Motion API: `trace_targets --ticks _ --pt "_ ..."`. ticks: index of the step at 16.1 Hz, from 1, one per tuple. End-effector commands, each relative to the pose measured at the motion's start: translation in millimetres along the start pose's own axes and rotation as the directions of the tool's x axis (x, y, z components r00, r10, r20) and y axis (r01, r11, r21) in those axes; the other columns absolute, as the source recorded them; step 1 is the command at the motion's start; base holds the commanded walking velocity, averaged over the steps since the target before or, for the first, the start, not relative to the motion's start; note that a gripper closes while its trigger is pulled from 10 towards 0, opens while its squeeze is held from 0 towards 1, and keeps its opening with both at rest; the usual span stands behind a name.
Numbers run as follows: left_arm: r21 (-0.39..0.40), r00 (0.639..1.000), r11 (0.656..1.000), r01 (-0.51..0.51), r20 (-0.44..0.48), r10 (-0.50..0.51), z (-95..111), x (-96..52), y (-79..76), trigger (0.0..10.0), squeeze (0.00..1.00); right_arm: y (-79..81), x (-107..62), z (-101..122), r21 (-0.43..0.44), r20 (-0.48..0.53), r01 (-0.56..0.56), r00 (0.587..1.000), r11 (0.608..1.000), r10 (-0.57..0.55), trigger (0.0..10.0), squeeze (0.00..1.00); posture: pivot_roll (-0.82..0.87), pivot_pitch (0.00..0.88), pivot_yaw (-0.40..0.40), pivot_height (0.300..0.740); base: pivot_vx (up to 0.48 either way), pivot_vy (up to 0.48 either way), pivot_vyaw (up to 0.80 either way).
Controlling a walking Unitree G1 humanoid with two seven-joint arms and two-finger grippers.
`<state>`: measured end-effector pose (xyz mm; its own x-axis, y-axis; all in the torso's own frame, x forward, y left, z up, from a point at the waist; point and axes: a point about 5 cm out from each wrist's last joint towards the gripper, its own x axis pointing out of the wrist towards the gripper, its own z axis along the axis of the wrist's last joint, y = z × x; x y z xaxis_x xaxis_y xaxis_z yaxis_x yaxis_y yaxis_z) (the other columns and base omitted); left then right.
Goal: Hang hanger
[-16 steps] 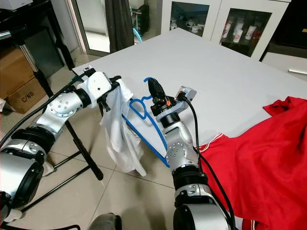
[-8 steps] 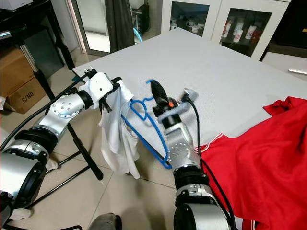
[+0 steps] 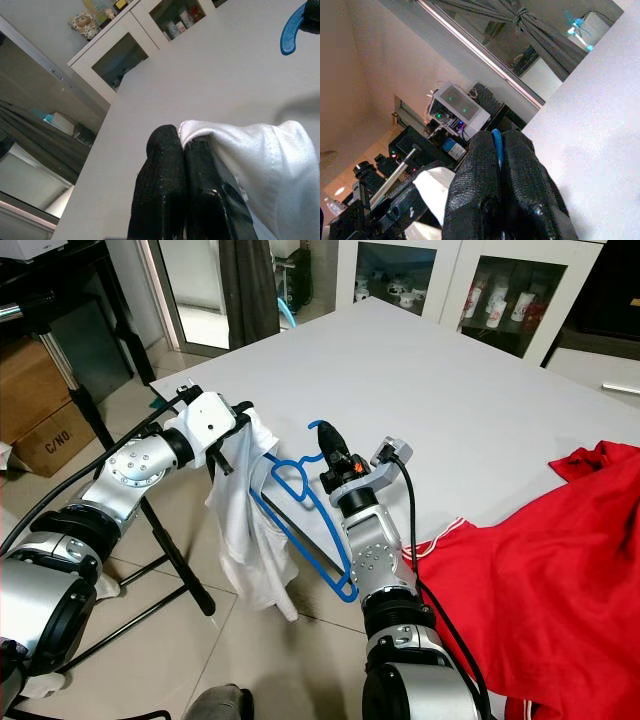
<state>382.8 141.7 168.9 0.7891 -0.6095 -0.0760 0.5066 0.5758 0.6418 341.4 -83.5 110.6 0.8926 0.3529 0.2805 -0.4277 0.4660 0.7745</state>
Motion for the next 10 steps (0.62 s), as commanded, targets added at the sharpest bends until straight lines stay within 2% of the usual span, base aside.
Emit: trace_targets --ticks 1,8,9,10 --pt "0.028 1.000 1.000 -0.013 0.020 0.013 8.9 3.5 8.4 10.0 0.00 31.0 19.5 -19.8 0.087 0.001 -0.075 0.997 0.993 0.075 10.0 0.00 0.08 0.000 0.064 0.740 0.000 0.000 0.00" --pt "0.028 1.000 1.000 -0.013 0.020 0.013 8.9 3.5 8.4 10.0 0.00 31.0 19.5 -19.8 0.087 0.001 -0.075 0.997 0.993 0.075 10.0 0.00 0.08 0.000 0.064 0.740 0.000 0.000 0.00" --pt "-0.065 0.994 0.994 -0.087 0.065 0.091 -1.6 -10.3 0.9 10.0 0.00 38.9 19.2 -19.1 0.072 -0.015 -0.160 0.987 0.985 0.161 10.0 0.00 0.11 0.000 0.055 0.740 0.000 0.000 0.00" --pt "-0.181 0.973 0.965 -0.188 0.102 0.209 -14.1 -32.8 -7.0 10.0 0.00 55.1 17.1 -15.8 0.048 -0.009 -0.302 0.953 0.952 0.303 10.0 0.00 0.13 0.000 0.046 0.740 0.000 0.000 0.00"
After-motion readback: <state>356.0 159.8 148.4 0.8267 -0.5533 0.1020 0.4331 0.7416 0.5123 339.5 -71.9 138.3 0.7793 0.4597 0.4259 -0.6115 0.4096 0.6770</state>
